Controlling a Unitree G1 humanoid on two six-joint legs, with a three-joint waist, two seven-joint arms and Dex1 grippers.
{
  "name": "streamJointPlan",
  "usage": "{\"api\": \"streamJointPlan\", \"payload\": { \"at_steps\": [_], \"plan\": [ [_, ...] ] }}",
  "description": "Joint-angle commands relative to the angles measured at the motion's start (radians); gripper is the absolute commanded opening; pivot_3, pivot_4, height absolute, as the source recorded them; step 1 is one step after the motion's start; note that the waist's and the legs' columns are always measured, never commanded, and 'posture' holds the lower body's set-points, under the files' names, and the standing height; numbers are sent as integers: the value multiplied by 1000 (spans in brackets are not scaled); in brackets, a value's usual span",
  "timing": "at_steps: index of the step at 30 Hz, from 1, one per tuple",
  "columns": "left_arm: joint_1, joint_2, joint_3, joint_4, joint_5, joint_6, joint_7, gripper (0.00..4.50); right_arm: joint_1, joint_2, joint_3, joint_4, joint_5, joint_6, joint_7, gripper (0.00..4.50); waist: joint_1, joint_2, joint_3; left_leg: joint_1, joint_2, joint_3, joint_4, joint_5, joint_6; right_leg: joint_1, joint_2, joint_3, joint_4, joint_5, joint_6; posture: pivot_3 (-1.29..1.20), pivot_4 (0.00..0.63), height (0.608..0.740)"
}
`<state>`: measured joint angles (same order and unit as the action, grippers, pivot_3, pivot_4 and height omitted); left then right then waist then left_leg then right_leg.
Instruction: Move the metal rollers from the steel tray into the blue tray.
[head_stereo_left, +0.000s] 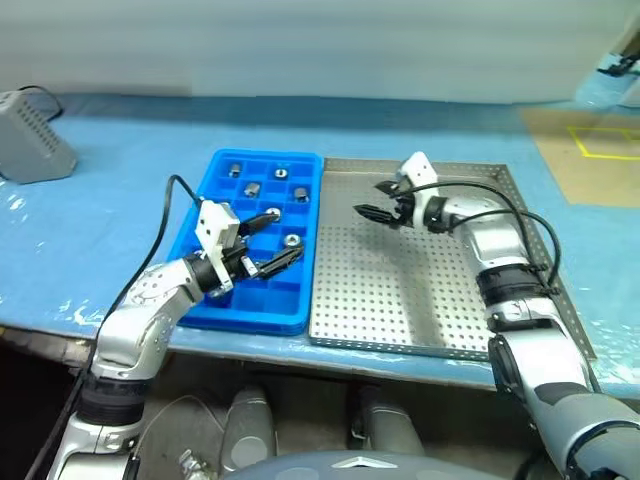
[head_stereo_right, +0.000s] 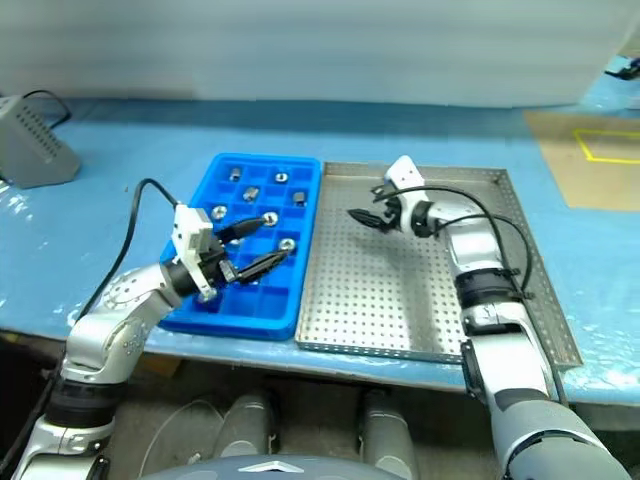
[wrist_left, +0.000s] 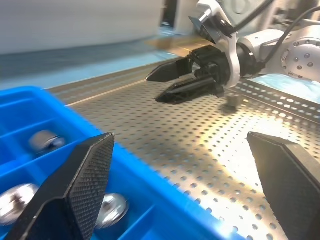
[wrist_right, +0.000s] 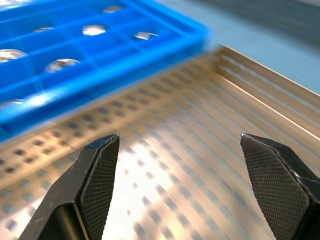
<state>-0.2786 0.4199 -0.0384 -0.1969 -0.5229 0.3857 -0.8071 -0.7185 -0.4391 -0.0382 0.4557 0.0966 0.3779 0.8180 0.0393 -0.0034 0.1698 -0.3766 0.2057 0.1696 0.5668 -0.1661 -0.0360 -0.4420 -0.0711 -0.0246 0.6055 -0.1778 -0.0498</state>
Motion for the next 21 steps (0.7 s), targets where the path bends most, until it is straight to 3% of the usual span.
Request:
{"api": "streamJointPlan", "payload": {
  "at_steps": [1, 9, 13, 21],
  "plan": [
    [-61, -26, -36, 68, 24, -49, -54, 4500, 37, -28, -91, -104, 21, 110, -141, 3946, -22, 0, 0, 0, 0, 0, 0, 0, 0, 0, 1, 1, 0, 0, 0, -292, 150, 740],
    [-148, -81, -66, 197, 58, -102, -116, 4500, 125, -52, -154, -175, 8, 217, -310, 3946, -84, 0, 0, 1, 1, 0, 2, 0, 0, 0, 4, 3, 0, -4, 6, -357, 150, 740],
    [-167, -88, -66, 217, 64, -103, -135, 4500, 165, -64, -172, -235, 48, 318, -305, 3946, -85, 0, 0, 1, 1, 0, 3, 0, 0, 0, 4, 3, 0, -4, 6, -363, 150, 740],
    [-168, -94, -65, 218, 68, -100, -144, 4500, 212, -197, -182, -307, 100, 452, -243, 3946, -81, 0, 0, 0, 1, 0, 4, -1, 1, 1, 4, 3, -1, -4, 6, -366, 150, 740]
  ]
}}
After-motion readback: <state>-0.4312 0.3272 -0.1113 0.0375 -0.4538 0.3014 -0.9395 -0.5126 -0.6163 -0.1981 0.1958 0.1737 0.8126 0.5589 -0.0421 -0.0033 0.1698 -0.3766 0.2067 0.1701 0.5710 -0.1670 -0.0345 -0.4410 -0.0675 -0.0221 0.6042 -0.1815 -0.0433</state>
